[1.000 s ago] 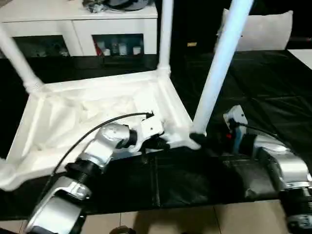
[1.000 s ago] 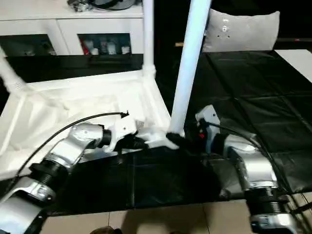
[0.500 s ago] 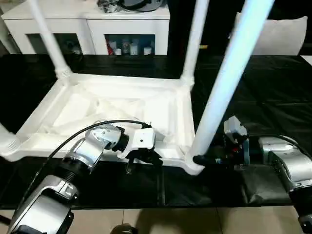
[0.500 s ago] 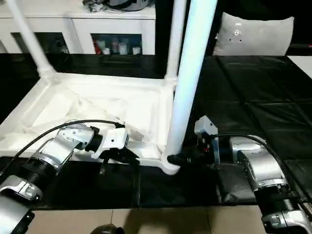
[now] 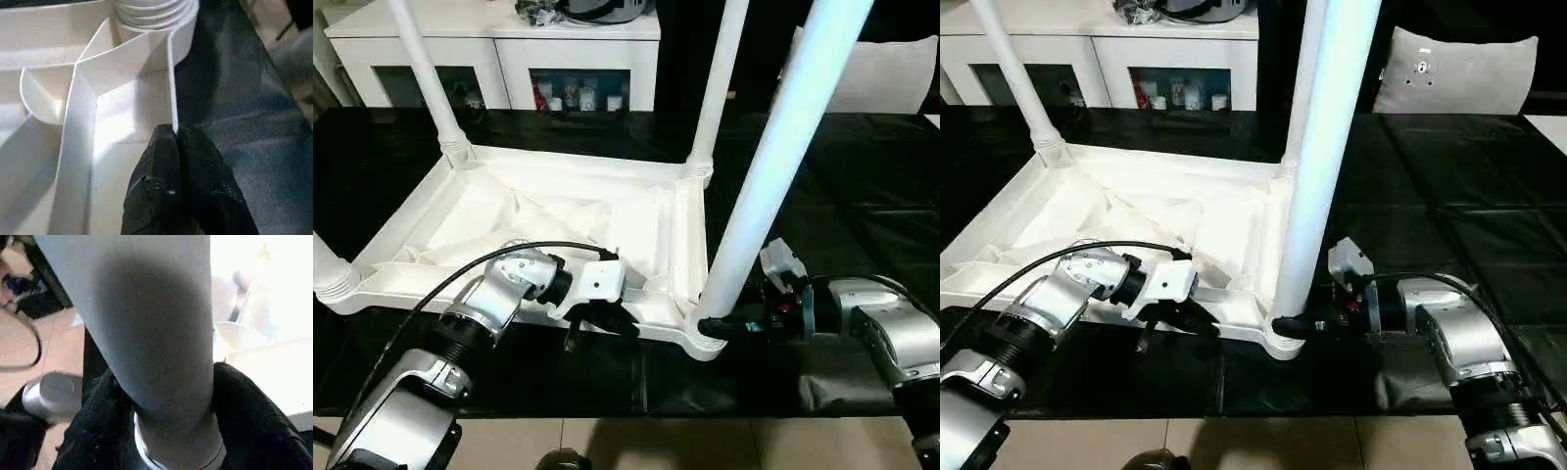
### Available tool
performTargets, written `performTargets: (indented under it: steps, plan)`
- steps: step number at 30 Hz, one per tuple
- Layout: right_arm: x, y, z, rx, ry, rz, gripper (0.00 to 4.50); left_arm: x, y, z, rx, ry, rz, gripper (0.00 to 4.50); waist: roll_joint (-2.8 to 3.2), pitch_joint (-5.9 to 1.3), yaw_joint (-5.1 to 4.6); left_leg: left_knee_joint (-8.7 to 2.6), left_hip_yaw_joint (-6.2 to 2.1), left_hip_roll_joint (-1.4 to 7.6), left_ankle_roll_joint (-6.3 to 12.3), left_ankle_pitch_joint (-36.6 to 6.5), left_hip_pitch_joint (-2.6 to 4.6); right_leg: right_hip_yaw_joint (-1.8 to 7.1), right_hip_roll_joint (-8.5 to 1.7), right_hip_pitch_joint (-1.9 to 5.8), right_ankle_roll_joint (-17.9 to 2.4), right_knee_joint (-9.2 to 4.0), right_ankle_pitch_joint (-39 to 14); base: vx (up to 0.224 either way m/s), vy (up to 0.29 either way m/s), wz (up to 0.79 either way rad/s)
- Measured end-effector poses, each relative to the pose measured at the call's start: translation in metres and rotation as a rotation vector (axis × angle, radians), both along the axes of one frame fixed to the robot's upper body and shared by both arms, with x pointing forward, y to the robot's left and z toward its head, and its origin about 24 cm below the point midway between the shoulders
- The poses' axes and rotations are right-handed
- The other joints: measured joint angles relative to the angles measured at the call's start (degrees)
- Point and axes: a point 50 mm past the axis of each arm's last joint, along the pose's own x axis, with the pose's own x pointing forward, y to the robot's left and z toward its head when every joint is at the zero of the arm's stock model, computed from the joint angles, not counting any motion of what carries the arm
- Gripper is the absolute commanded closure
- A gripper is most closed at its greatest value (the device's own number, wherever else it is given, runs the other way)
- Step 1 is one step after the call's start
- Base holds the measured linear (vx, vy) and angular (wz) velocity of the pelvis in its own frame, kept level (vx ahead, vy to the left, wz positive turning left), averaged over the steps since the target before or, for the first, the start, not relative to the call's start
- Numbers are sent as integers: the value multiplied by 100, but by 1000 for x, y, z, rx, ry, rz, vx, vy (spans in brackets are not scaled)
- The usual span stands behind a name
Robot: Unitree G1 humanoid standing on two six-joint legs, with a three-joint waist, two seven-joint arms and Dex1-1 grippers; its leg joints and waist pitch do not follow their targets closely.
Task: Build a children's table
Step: Rotate leg to tighten
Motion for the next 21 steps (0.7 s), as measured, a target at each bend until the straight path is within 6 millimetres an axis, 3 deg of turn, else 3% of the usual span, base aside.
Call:
performTargets:
  steps: [3,7,11,14,15,21]
  plan:
    - [7,3,-2,5,-5,-143,241,6,0,-2,-4,14,121,450,-2,-1,-39,8,1,0,-7,5,18,3,0,2,17,16,-9,0,0,0]
    - [28,12,-6,-8,-9,-440,242,16,-12,-5,-15,5,320,450,-6,1,-315,11,2,-2,-13,9,40,9,0,10,19,10,-10,0,0,0]
    - [48,18,-5,-59,-13,-701,243,22,-39,-8,-50,13,499,450,-21,10,-488,14,3,-2,-13,9,51,8,0,22,19,-2,-10,0,0,0]
    - [57,21,-5,-74,-45,-819,243,24,-54,-7,-63,13,588,450,-20,10,-519,9,4,-2,-12,8,47,7,0,19,19,-6,-9,0,0,0]
    - [58,21,-5,-70,-48,-837,192,24,-57,-7,-64,10,601,450,-19,9,-517,5,4,-2,-12,8,47,7,0,20,19,-9,-8,0,0,0]
    - [59,24,-5,-24,-36,-864,137,26,-58,-6,-66,-4,613,450,-17,8,-489,-23,3,-2,-12,6,46,1,2,15,-10,-13,13,0,0,0]
